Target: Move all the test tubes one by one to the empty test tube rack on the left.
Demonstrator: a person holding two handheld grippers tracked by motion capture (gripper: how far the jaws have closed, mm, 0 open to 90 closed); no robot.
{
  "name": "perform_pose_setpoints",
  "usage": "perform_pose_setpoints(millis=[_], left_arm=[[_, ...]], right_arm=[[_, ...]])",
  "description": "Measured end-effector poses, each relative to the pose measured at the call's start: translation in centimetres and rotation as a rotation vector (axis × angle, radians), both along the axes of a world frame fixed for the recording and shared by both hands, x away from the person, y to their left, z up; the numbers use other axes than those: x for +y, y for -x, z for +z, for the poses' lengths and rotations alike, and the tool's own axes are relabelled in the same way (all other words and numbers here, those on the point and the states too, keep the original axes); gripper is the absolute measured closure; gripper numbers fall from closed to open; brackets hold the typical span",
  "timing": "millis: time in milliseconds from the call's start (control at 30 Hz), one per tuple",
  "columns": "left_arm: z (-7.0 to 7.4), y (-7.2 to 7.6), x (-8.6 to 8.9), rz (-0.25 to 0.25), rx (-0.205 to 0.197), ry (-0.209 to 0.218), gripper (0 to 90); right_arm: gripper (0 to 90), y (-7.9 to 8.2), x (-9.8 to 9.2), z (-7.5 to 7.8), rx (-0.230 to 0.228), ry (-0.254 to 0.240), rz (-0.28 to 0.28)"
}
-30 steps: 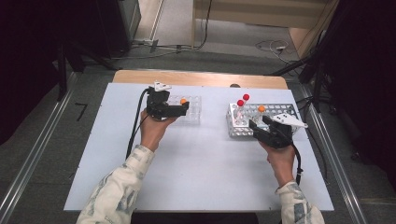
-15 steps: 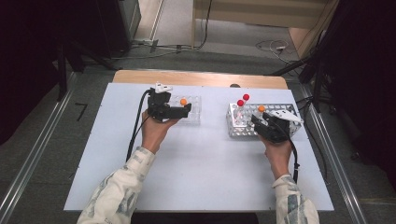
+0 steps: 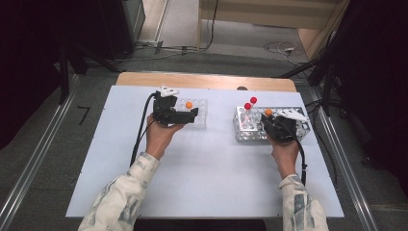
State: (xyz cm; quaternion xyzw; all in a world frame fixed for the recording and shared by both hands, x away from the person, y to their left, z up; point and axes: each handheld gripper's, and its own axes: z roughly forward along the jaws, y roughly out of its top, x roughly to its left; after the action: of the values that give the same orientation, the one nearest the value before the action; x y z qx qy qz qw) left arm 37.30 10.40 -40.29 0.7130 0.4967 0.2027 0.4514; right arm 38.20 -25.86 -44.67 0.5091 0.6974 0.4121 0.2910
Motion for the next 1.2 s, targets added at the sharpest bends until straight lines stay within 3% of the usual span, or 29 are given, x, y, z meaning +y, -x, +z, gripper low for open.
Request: perform_pose_setpoints(millis=[500, 733, 933, 1200], left_arm=[[0.1, 0.0, 0.1, 0.002, -0.003, 0.001, 6.6], [0.1, 0.1, 0.1, 0.002, -0.003, 0.001, 6.6], [0.2, 0.2, 0.0, 0.001, -0.007, 0.003, 6.6], [0.4, 0.5, 0.2, 0.000, -0.015, 0.003, 6.7]], right_arm=[[71.0, 1.1, 0.0, 4.4, -0.080, 0.016, 0.025], [71.1, 2.7, 0.9, 6.4, -0.123, 0.019, 0.078], [71.0, 3.6, 2.3, 6.8, -0.128, 0.001, 0.138], [71.0, 4.2, 4.1, 6.1, -0.109, -0.032, 0.195]])
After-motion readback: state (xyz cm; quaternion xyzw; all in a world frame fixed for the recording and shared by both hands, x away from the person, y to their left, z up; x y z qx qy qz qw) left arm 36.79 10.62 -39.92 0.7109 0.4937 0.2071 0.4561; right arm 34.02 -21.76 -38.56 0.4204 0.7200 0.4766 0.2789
